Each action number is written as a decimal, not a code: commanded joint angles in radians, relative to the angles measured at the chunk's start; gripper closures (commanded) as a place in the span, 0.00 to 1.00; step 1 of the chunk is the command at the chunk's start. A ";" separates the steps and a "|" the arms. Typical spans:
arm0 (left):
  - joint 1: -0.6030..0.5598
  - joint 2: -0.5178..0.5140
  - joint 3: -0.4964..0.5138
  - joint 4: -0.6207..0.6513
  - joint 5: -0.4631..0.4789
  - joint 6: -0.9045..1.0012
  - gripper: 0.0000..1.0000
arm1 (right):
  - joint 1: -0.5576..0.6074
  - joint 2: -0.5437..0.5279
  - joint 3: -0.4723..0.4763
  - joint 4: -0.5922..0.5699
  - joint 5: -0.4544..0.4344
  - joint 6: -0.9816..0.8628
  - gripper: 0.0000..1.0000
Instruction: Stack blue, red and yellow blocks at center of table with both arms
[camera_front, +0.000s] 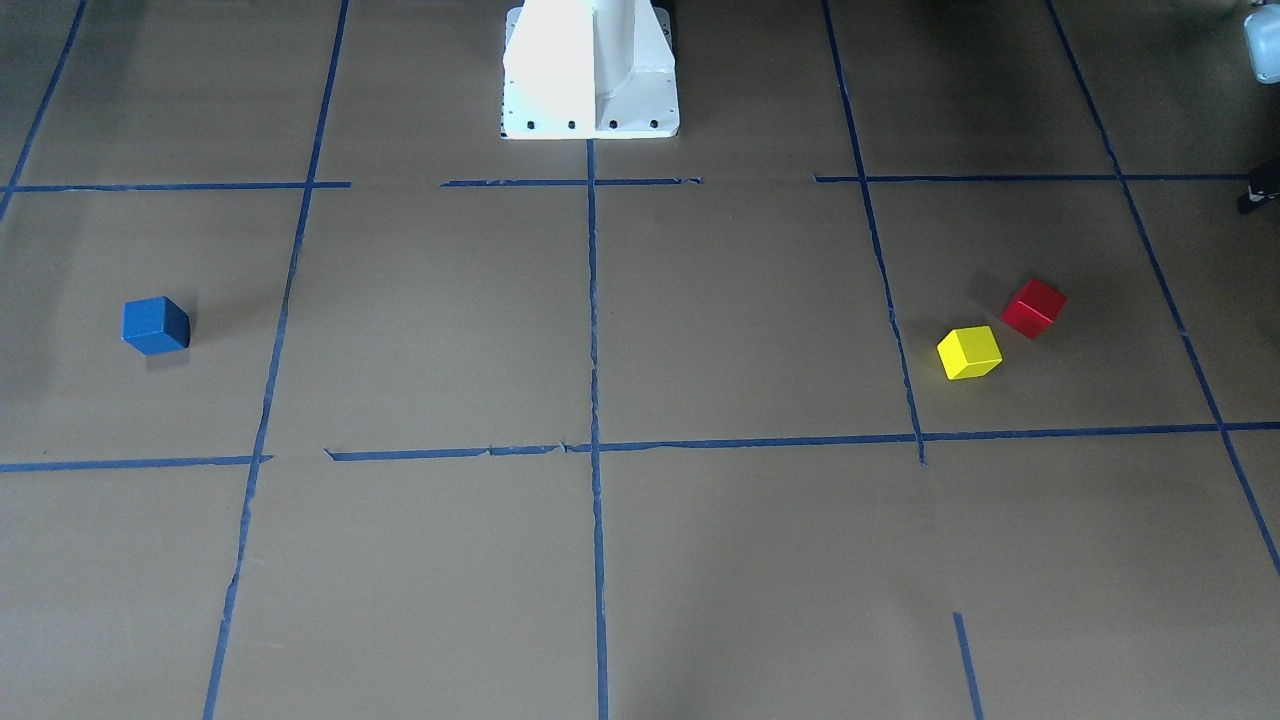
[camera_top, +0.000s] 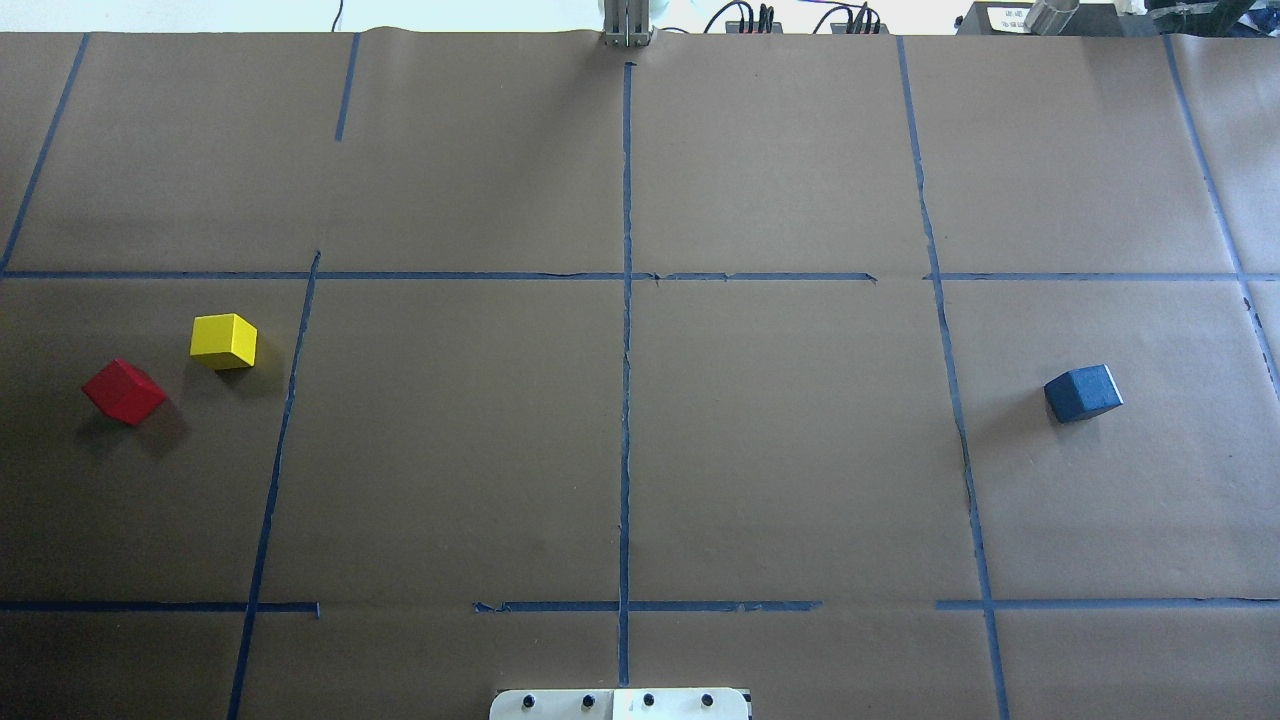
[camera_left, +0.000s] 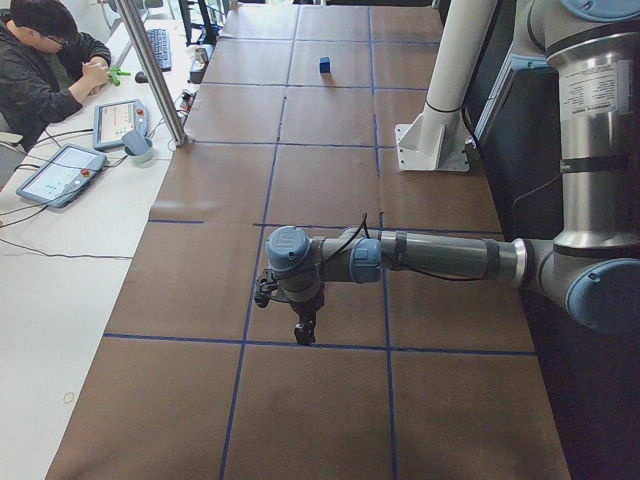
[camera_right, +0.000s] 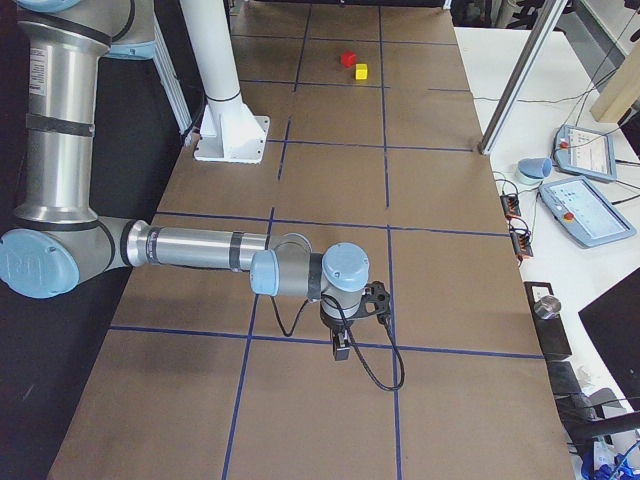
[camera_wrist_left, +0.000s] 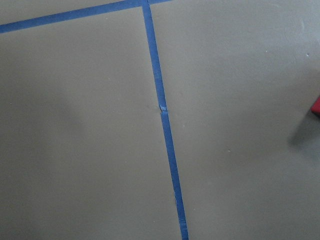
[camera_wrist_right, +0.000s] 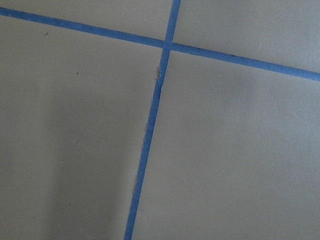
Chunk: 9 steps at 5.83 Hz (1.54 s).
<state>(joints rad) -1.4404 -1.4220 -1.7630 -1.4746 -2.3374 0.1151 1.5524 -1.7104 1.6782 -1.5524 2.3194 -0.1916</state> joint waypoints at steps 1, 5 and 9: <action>0.002 0.003 -0.010 0.000 0.000 0.000 0.00 | 0.000 0.000 0.002 0.002 0.000 0.001 0.00; 0.002 0.003 -0.009 0.000 0.000 0.000 0.00 | -0.026 0.027 0.022 0.172 0.012 0.096 0.00; 0.002 0.003 -0.009 0.000 0.000 0.000 0.00 | -0.312 0.034 0.089 0.345 0.063 0.261 0.00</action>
<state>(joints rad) -1.4389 -1.4189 -1.7728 -1.4721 -2.3378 0.1150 1.3431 -1.6774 1.7571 -1.2591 2.3888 0.0097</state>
